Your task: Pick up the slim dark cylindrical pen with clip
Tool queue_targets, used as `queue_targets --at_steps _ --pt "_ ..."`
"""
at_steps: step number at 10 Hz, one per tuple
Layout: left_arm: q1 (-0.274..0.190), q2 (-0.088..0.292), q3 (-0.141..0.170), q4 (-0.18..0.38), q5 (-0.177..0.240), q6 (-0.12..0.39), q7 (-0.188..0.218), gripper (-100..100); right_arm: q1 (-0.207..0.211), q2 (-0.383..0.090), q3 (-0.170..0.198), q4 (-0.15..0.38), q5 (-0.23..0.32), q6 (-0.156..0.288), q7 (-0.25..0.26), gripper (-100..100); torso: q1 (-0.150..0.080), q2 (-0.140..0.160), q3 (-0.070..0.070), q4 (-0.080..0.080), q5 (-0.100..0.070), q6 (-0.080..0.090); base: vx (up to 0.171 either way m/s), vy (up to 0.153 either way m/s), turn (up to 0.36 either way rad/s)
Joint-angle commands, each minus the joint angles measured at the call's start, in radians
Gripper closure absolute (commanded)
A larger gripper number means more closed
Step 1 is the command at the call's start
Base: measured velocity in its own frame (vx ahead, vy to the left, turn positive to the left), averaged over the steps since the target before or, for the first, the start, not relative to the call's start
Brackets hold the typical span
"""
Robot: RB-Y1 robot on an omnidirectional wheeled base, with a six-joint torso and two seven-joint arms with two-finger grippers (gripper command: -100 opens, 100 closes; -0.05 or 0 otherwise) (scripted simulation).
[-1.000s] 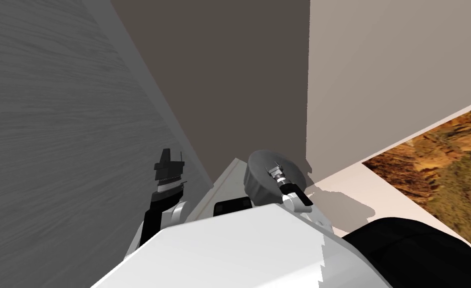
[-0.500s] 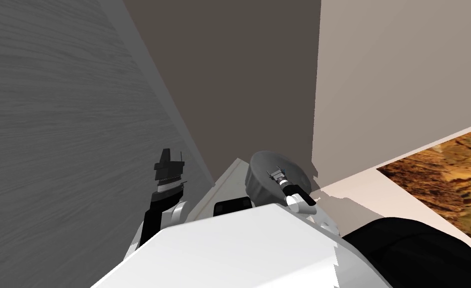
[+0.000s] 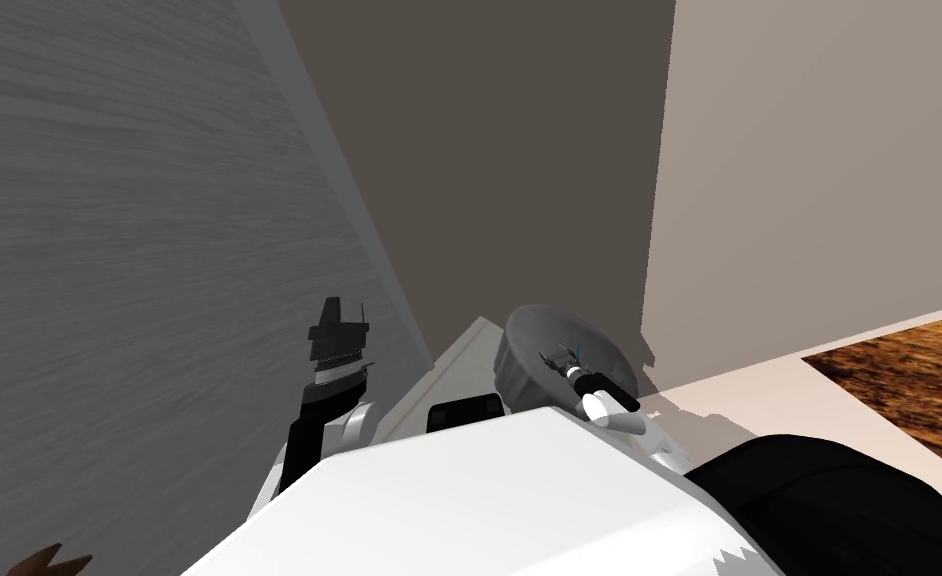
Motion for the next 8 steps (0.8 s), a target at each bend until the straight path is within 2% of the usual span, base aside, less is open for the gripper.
queue_targets --at_steps 1,2,3,4,5,7,8 --pt "0.000 0.000 0.000 0.000 0.000 0.000 0.000 0 0.012 -0.033 0.003 0.019 -0.038 0.020 -0.050 -100 0.000 0.000 0.000 0.000 0.000 0.000 0.001 -0.007 0.096" --pt "0.000 0.000 0.000 0.000 0.000 0.000 0.000 0 0.012 -0.033 0.003 0.019 -0.038 0.020 -0.067 -100 0.000 0.000 0.000 0.000 0.000 0.001 0.001 -0.004 -0.011" --pt "0.000 0.000 0.000 0.000 0.000 0.000 0.000 0 0.017 -0.066 0.000 0.059 -0.083 0.064 -0.101 -100 0.000 0.000 0.000 0.000 0.000 0.001 0.001 0.001 0.175" --pt "0.000 0.000 0.000 0.000 0.000 0.000 0.000 0 0.017 -0.066 0.000 0.059 -0.088 0.064 -0.129 -100 0.000 0.000 0.000 0.000 0.000 0.000 0.001 -0.007 0.101" --pt "0.000 0.000 0.000 0.000 0.000 0.000 0.000 0 0.021 -0.099 -0.002 0.099 -0.131 0.098 -0.157 -100 0.000 0.000 0.000 0.000 0.000 0.001 0.003 -0.007 0.187" --pt "0.000 0.000 0.000 0.000 0.000 0.000 0.000 0 0.021 -0.099 -0.002 0.099 -0.137 0.107 -0.198 -100 0.000 0.000 0.000 0.000 0.000 0.001 0.002 -0.008 0.032" --pt "0.000 0.000 0.000 0.000 0.000 0.000 0.000 0 0.026 -0.131 -0.003 0.139 -0.181 0.151 -0.233 -100 0.000 0.000 0.000 0.000 0.000 0.001 0.003 0.000 0.167"
